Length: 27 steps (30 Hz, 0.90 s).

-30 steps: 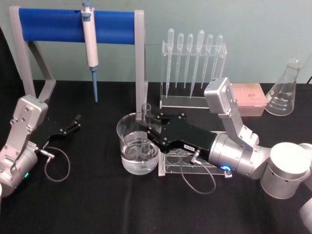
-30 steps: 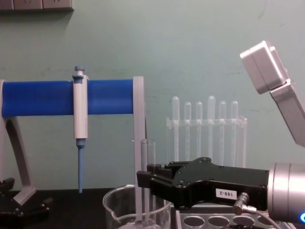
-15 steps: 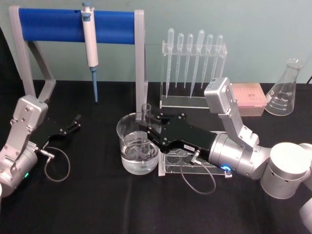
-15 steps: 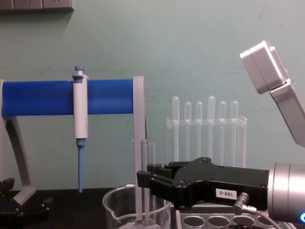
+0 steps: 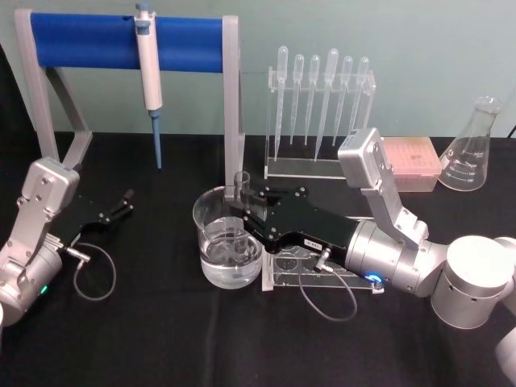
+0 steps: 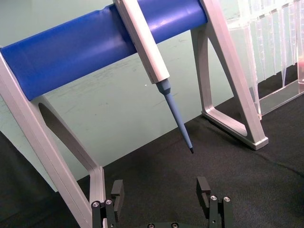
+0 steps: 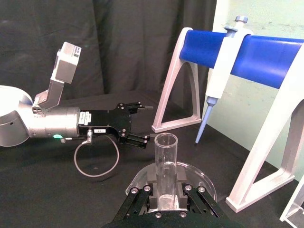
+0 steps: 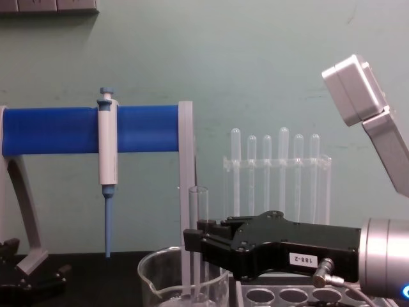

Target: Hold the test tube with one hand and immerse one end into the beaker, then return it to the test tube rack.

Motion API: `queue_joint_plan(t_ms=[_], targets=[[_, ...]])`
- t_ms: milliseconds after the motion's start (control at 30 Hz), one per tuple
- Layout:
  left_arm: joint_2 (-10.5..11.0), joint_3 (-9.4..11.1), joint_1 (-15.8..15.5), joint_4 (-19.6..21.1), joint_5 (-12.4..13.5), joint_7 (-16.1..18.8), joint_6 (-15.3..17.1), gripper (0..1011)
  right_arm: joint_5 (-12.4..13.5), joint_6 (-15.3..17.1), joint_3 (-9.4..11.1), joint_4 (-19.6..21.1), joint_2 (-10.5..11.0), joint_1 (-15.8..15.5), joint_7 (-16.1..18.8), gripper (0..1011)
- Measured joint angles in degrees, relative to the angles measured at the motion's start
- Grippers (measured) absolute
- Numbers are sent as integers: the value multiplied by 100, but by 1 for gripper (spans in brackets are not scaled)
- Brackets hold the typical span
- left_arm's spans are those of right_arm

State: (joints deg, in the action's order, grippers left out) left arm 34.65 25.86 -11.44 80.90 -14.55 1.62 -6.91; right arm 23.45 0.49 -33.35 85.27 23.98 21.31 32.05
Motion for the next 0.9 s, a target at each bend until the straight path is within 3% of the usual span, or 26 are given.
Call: queue_joint_plan(t_ms=[900], targets=[[0, 0, 0, 0, 0, 0, 0, 1000, 25, 0, 35, 48, -1, 6, 53, 222]])
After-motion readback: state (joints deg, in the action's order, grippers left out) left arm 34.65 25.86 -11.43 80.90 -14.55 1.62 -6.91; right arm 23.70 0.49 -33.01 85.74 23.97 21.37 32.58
